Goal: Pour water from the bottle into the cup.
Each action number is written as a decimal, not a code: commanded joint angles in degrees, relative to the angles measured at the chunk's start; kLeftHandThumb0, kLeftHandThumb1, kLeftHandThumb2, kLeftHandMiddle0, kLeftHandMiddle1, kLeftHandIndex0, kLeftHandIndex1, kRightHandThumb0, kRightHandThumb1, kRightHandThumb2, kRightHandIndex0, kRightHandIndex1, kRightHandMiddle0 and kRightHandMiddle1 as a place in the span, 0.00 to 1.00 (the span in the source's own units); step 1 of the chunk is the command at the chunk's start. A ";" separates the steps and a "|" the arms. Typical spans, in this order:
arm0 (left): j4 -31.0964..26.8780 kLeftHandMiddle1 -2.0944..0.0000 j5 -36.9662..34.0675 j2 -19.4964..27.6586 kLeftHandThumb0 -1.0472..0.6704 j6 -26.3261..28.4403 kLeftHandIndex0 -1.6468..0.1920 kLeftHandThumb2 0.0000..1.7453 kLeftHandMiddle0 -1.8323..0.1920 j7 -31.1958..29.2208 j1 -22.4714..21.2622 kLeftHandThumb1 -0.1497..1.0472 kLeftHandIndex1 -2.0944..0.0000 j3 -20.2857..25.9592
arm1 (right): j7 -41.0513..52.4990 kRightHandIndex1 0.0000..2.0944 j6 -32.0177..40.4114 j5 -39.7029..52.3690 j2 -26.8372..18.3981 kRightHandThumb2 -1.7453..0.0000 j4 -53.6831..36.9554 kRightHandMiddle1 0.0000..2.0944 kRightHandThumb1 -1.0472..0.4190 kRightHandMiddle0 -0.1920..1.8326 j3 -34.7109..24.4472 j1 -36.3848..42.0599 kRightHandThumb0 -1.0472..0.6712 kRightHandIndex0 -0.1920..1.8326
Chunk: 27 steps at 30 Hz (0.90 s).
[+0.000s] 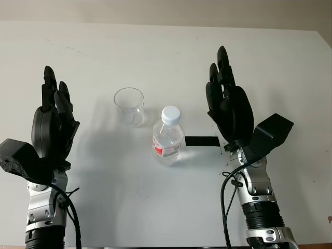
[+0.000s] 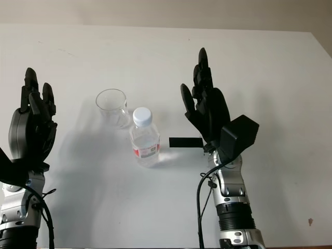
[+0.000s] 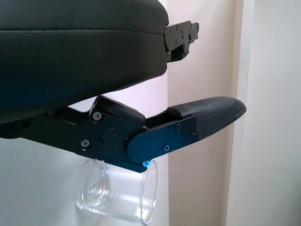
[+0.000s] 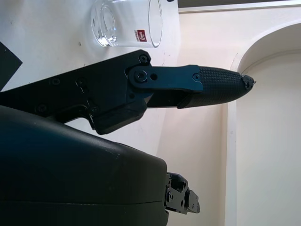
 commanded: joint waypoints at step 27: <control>-0.12 0.97 0.74 -0.15 0.13 -0.57 1.00 0.42 1.00 1.09 0.44 1.00 1.00 -0.99 | 27.46 0.00 1.92 9.92 -8.46 0.97 -5.07 0.00 0.09 0.00 1.92 8.55 0.05 0.00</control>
